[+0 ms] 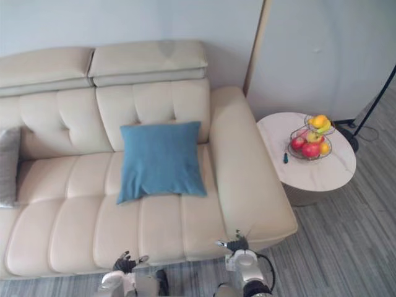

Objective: Pick up cushions and gather them together orderly.

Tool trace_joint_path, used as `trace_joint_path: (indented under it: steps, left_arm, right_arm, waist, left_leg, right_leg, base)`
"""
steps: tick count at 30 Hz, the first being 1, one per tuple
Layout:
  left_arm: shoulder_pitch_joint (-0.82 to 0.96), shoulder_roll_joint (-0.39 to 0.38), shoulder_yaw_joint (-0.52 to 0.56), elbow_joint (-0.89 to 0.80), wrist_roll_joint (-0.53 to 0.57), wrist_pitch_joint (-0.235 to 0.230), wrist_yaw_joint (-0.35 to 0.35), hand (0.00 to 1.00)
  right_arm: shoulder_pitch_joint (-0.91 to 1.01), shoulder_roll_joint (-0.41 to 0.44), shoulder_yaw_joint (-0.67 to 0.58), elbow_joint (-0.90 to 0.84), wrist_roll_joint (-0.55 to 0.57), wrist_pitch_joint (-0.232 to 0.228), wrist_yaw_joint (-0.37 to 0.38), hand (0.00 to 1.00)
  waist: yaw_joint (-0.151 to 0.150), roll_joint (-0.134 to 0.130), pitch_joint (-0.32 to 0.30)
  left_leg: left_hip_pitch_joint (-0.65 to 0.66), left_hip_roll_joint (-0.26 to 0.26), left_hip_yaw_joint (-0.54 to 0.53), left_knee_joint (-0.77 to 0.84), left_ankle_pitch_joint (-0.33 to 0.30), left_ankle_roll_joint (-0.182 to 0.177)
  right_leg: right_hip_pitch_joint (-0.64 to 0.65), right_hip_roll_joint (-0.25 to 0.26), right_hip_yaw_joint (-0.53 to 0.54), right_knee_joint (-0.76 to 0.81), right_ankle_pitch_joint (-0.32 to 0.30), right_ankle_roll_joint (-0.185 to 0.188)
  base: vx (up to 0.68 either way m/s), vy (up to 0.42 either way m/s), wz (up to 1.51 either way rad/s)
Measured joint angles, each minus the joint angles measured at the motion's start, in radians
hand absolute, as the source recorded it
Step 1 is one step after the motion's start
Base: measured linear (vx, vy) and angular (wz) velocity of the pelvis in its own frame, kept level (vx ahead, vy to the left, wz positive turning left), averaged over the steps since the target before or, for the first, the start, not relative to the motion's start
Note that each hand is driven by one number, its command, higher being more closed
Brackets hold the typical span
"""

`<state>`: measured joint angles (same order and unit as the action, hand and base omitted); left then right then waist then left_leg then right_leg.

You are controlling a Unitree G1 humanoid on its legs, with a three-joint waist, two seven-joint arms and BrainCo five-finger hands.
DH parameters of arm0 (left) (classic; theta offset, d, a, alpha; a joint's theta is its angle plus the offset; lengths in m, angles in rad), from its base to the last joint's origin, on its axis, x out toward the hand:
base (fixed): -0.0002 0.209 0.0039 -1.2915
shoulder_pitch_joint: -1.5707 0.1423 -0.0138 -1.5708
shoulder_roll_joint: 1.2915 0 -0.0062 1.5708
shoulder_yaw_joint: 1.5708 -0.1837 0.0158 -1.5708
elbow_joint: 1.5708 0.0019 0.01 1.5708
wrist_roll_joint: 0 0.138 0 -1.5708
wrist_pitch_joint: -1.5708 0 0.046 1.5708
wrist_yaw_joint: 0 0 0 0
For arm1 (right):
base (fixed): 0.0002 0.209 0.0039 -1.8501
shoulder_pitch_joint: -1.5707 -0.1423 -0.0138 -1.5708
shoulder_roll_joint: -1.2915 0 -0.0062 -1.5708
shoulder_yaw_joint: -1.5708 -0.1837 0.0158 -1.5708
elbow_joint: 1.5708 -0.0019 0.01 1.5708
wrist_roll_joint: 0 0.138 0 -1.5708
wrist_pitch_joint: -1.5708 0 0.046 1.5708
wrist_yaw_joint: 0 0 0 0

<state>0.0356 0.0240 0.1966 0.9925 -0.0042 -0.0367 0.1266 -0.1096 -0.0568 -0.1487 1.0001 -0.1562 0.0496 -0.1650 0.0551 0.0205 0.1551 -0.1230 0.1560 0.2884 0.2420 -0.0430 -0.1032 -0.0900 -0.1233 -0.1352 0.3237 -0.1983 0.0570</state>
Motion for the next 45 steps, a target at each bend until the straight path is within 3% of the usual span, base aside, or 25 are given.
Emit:
trace_joint_path:
  steps: [1, 2, 5, 7, 11, 16, 19, 22, 24, 25, 26, 27, 28, 29, 33, 35, 36, 37, 38, 40, 41, 42, 43, 45]
  left_arm:
    - [0.001, 0.001, 0.002, -0.002, 0.001, 0.0, 0.0, 0.0]
    - [-0.005, -0.009, 0.022, -0.012, 0.001, -0.001, -0.002, 0.0]
    - [0.012, -0.021, 0.029, -0.011, 0.002, 0.0, -0.003, 0.0]
    - [0.013, -0.034, 0.05, -0.011, 0.002, 0.001, -0.004, 0.0]
    - [0.028, -0.009, 0.052, -0.01, 0.002, 0.001, -0.003, 0.0]
    - [0.035, -0.021, 0.051, 0.008, 0.003, 0.003, -0.004, 0.0]
    - [0.034, -0.03, 0.054, 0.023, 0.007, 0.007, -0.009, 0.0]
    - [0.024, -0.033, 0.067, 0.043, 0.022, 0.008, -0.017, 0.0]
    - [0.021, -0.041, 0.086, 0.043, 0.023, 0.007, -0.018, 0.0]
    - [0.017, -0.044, 0.095, 0.042, 0.022, 0.008, -0.021, 0.0]
    - [0.011, -0.047, 0.096, 0.038, 0.022, 0.008, -0.022, 0.0]
    - [0.008, -0.048, 0.094, 0.038, 0.022, 0.008, -0.022, 0.0]
    - [0.006, -0.048, 0.09, 0.029, 0.02, 0.009, -0.022, 0.0]
    - [0.008, -0.048, 0.091, 0.03, 0.019, 0.012, -0.022, 0.0]
    - [0.005, -0.04, 0.085, 0.041, 0.017, 0.022, -0.024, 0.0]
    - [-0.008, -0.031, 0.085, 0.038, 0.018, 0.022, -0.026, 0.0]
    - [-0.008, -0.03, 0.088, 0.039, 0.018, 0.022, -0.027, 0.0]
    - [-0.006, -0.03, 0.101, 0.039, 0.019, 0.023, -0.028, 0.0]
    - [-0.001, -0.025, 0.1, 0.037, 0.017, 0.022, -0.027, 0.0]
    - [-0.005, -0.023, 0.096, 0.031, 0.016, 0.02, -0.029, 0.0]
    - [-0.004, -0.029, 0.095, 0.025, 0.013, 0.015, -0.031, 0.0]
    - [-0.004, -0.036, 0.099, -0.001, 0.007, 0.011, -0.032, 0.0]
    - [-0.004, -0.036, 0.099, -0.005, 0.002, 0.009, -0.032, 0.0]
    - [-0.004, -0.043, 0.125, -0.019, -0.003, 0.001, -0.035, 0.0]
  right_arm:
    - [0.005, -0.003, -0.007, -0.002, -0.001, 0.0, -0.003, 0.0]
    - [0.011, -0.003, -0.013, -0.005, -0.001, -0.001, -0.004, 0.0]
    - [0.052, 0.005, -0.015, -0.03, -0.001, 0.0, -0.006, 0.0]
    - [0.082, 0.023, -0.02, -0.042, -0.001, 0.002, -0.006, 0.0]
    - [0.122, 0.078, -0.035, -0.046, 0.0, 0.01, -0.001, 0.0]
    - [0.133, 0.09, -0.042, -0.044, 0.0, 0.01, 0.0, 0.0]
    - [0.131, 0.093, -0.042, -0.044, 0.001, 0.01, 0.0, 0.0]
    - [0.127, 0.095, -0.038, -0.041, 0.001, 0.01, 0.003, 0.0]
    - [0.116, 0.094, -0.028, -0.041, 0.001, 0.009, 0.003, 0.0]
    - [0.098, 0.094, -0.026, -0.041, 0.001, 0.008, 0.003, 0.0]
    - [0.09, 0.095, -0.031, -0.042, 0.001, 0.009, 0.004, 0.0]
    - [0.091, 0.095, -0.038, -0.041, 0.001, 0.009, 0.005, 0.0]
    - [0.097, 0.094, -0.049, -0.037, 0.001, 0.01, 0.006, 0.0]
    - [0.103, 0.093, -0.057, -0.039, 0.001, 0.01, 0.007, 0.0]
    - [0.089, 0.072, -0.067, -0.019, 0.001, 0.002, 0.008, 0.0]
    - [0.083, 0.056, -0.075, -0.002, 0.006, 0.0, 0.007, 0.0]
    - [0.082, 0.056, -0.073, -0.002, 0.009, 0.0, 0.006, 0.0]
    - [0.068, 0.051, -0.074, -0.004, 0.022, 0.0, 0.002, 0.0]
    - [0.055, 0.048, -0.073, -0.004, 0.037, -0.002, -0.004, 0.0]
    - [0.037, 0.046, -0.074, -0.001, 0.048, -0.002, -0.006, 0.0]
    - [0.04, 0.047, -0.074, -0.001, 0.049, -0.002, -0.008, 0.0]
    - [0.041, 0.052, -0.072, -0.005, 0.049, -0.001, -0.012, 0.0]
    - [0.043, 0.053, -0.072, -0.005, 0.049, -0.001, -0.013, 0.0]
    - [0.045, 0.052, -0.034, -0.008, 0.05, -0.001, -0.021, 0.0]
  waist:
    - [-0.005, -0.005, -0.003]
    - [0.004, -0.01, -0.001]
    - [-0.001, 0.002, -0.01]
    - [-0.002, 0.015, -0.022]
    - [-0.012, -0.033, -0.072]
    - [-0.013, -0.024, -0.104]
    - [-0.013, -0.005, -0.106]
    - [-0.011, 0.0, -0.103]
    - [-0.003, 0.003, -0.103]
    - [-0.004, 0.016, -0.096]
    - [-0.009, 0.012, -0.095]
    - [-0.012, 0.007, -0.094]
    - [-0.009, -0.001, -0.091]
    - [-0.01, 0.003, -0.087]
    - [-0.019, 0.007, -0.068]
    - [-0.023, 0.002, -0.054]
    - [-0.022, 0.005, -0.053]
    - [-0.02, 0.017, -0.036]
    - [-0.016, 0.013, -0.02]
    - [-0.011, 0.019, -0.01]
    - [-0.003, 0.01, -0.003]
    - [0.002, 0.017, 0.01]
    - [0.005, 0.014, 0.012]
    - [0.01, 0.01, 0.02]
  left_leg:
    - [-0.008, -0.009, -0.027, -0.017, 0.017, -0.004]
    - [-0.041, -0.008, -0.1, 0.076, -0.042, 0.013]
    - [-0.011, -0.016, -0.172, 0.259, -0.197, -0.006]
    - [0.016, -0.024, -0.173, 0.196, -0.261, -0.005]
    - [0.03, -0.07, -0.141, 0.104, -0.235, 0.014]
    - [0.076, -0.078, -0.123, 0.042, -0.209, 0.022]
    - [0.103, -0.069, -0.086, 0.039, -0.207, 0.022]
    - [0.144, -0.046, -0.021, 0.033, -0.207, 0.022]
    - [0.165, -0.021, 0.047, 0.017, -0.207, 0.022]
    - [0.165, 0.009, 0.124, 0.004, -0.206, 0.023]
    - [0.168, 0.008, 0.163, -0.016, -0.206, 0.022]
    - [0.176, 0.004, 0.188, -0.028, -0.206, 0.021]
    - [0.201, -0.002, 0.246, -0.049, -0.202, 0.014]
    - [0.225, 0.0, 0.29, -0.05, -0.198, 0.007]
    - [0.26, 0.024, 0.298, -0.001, -0.196, 0.004]
    - [0.153, 0.125, 0.247, 0.307, -0.198, 0.015]
    - [0.129, 0.145, 0.232, 0.368, -0.2, 0.033]
    - [0.084, 0.17, 0.168, 0.514, -0.248, 0.075]
    - [0.043, 0.128, 0.078, 0.557, -0.284, 0.043]
    - [0.006, 0.066, -0.021, 0.521, -0.304, 0.025]
    - [-0.038, 0.015, -0.095, 0.471, -0.319, 0.026]
    - [-0.085, -0.026, -0.17, 0.447, -0.319, 0.025]
    - [-0.101, -0.038, -0.197, 0.441, -0.319, 0.025]
    - [-0.2, -0.157, -0.416, 0.414, -0.316, 0.02]
  right_leg:
    - [-0.026, -0.006, 0.002, -0.001, 0.012, -0.011]
    - [-0.058, -0.007, 0.018, 0.007, 0.026, -0.03]
    - [-0.085, 0.003, 0.079, 0.028, 0.039, -0.013]
    - [-0.103, 0.014, 0.103, 0.041, 0.043, 0.009]
    - [-0.087, -0.02, 0.123, -0.053, 0.113, 0.019]
    - [-0.06, -0.013, 0.142, -0.105, 0.129, 0.037]
    - [-0.067, 0.007, 0.175, -0.104, 0.134, 0.043]
    - [-0.074, 0.044, 0.224, -0.109, 0.152, 0.021]
    - [-0.107, 0.075, 0.184, -0.109, 0.196, -0.007]
    - [-0.146, 0.07, 0.031, -0.115, 0.209, -0.061]
    - [-0.171, 0.036, -0.137, -0.059, 0.155, -0.11]
    - [-0.178, 0.012, -0.233, -0.021, 0.12, -0.122]
    - [-0.174, -0.033, -0.413, 0.028, 0.058, -0.164]
    - [-0.162, -0.043, -0.484, 0.037, 0.041, -0.166]
    - [-0.157, 0.019, -0.393, 0.048, -0.004, -0.141]
    - [-0.148, 0.072, -0.328, 0.043, -0.02, -0.15]
    - [-0.142, 0.087, -0.318, 0.036, -0.02, -0.153]
    - [-0.119, 0.138, -0.257, 0.021, -0.017, -0.171]
    - [-0.106, 0.174, -0.189, 0.013, -0.017, -0.186]
    - [-0.085, 0.206, -0.12, -0.006, -0.013, -0.18]
    - [-0.071, 0.229, -0.058, -0.022, -0.007, -0.172]
    - [-0.044, 0.246, 0.006, -0.032, -0.006, -0.17]
    - [-0.042, 0.248, 0.019, -0.032, -0.006, -0.17]
    - [-0.011, 0.271, 0.151, -0.048, -0.006, -0.17]
  base:
    - [-0.16, -0.012, -0.32]
    - [-0.16, 0.034, -0.5]
    - [-0.11, 0.13, -0.52]
    - [-0.12, 0.201, -0.44]
    - [-0.02, 0.132, -0.19]
    - [0.09, 0.034, -0.09]
    - [0.19, 0.004, -0.48]
    - [0.11, -0.018, -0.97]
    - [0.04, -0.033, -1.23]
    - [0.01, -0.092, -1.21]
    - [0.01, -0.089, -1.09]
    - [0.02, -0.082, -0.83]
    - [0.06, -0.117, -1.09]
    - [0.06, -0.117, -1.14]
    - [0.11, -0.205, -0.92]
    - [0.13, -0.274, -0.68]
    - [0.14, -0.197, -1.1]
    - [0.14, -0.125, -1.57]
    - [0.14, -0.092, -1.67]
    - [0.14, -0.039, -1.48]
    - [0.22, 0.004, -1.94]
    - [0.19, 0.035, -1.64]
    - [0.2, 0.064, -1.49]
    - [0.25, 0.105, -1.59]
